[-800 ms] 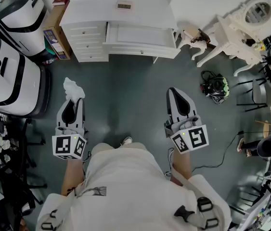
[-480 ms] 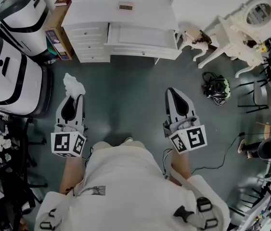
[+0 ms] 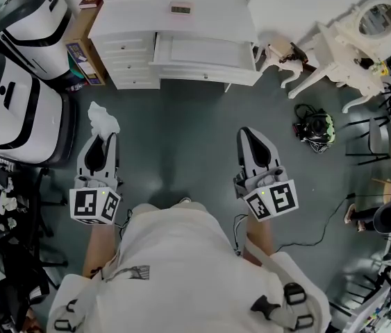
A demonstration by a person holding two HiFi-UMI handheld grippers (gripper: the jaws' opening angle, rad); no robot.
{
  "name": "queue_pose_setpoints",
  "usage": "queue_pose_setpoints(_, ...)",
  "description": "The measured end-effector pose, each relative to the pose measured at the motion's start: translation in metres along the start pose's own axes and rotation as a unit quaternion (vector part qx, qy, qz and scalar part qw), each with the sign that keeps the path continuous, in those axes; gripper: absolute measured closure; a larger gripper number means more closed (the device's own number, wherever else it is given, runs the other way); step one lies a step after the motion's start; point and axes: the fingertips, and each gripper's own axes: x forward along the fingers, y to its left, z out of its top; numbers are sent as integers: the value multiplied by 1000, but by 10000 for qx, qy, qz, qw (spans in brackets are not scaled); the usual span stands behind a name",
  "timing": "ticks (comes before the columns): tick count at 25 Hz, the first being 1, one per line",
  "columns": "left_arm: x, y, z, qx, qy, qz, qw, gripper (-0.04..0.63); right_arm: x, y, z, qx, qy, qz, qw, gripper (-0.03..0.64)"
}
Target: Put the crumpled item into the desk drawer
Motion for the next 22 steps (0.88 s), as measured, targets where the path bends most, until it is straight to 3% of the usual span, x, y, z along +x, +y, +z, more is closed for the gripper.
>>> queue_pose_setpoints(12,3,0,-22,-148,120,280,9994,489,13,-11,-26,12,274,236,9993,607)
queue_pose_setpoints(22,109,32,-44,-290,201,-205,9992,489,75,-49,-41,-32,525,-198,9984,607)
